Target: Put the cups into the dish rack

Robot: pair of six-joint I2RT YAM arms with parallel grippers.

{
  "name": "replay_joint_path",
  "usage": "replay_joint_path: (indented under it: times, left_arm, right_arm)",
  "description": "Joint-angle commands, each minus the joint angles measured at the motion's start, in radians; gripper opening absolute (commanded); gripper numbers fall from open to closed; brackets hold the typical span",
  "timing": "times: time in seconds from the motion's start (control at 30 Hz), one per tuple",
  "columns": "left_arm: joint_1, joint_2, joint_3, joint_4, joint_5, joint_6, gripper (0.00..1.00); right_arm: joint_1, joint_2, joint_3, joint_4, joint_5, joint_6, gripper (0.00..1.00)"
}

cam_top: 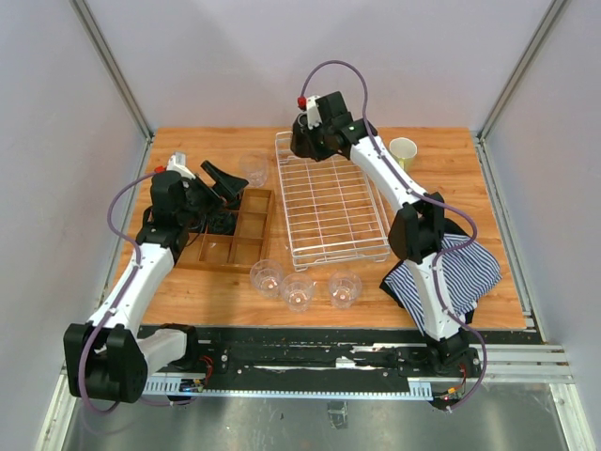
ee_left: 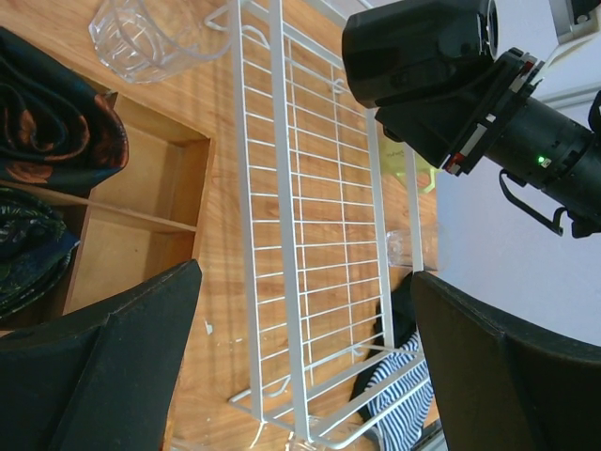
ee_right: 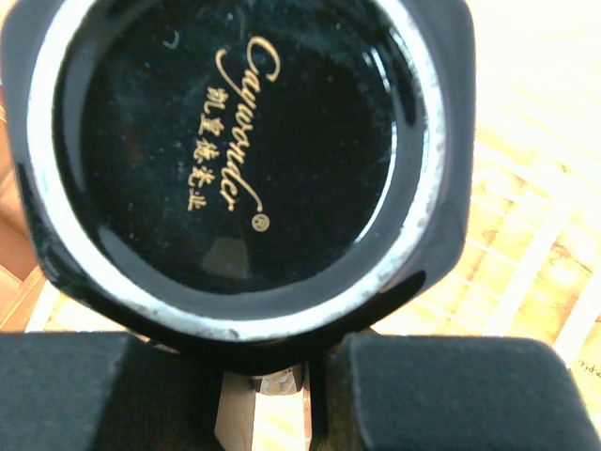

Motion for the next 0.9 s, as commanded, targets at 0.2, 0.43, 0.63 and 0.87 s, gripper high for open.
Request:
replay_joint_path:
  times: [0.2, 0.43, 0.63, 0.87]
  left_arm:
    - [0.006, -0.013, -0.028, 0.031, -0.006, 0.008, 0.99]
    - [0.008, -0.055, -0.047, 0.046, -0.013, 0.019, 0.99]
    - [0.015, -0.070, -0.048, 0.014, -0.029, 0.040, 1.00]
    - [0.025, -0.071, -0.046, -0.008, -0.038, 0.064, 1.00]
  right_arm:
    - [0.027, 0.040, 0.008, 0.062, -0.018, -0.015, 0.01]
    - [0.034, 0.081, 0.017, 0.085, -0.014, -0.011, 0.01]
    - [0.039, 0.131, 0.054, 0.109, -0.018, -0.009, 0.01]
    - [0.055, 0.179, 0.073, 0.125, -0.016, -0.034, 0.01]
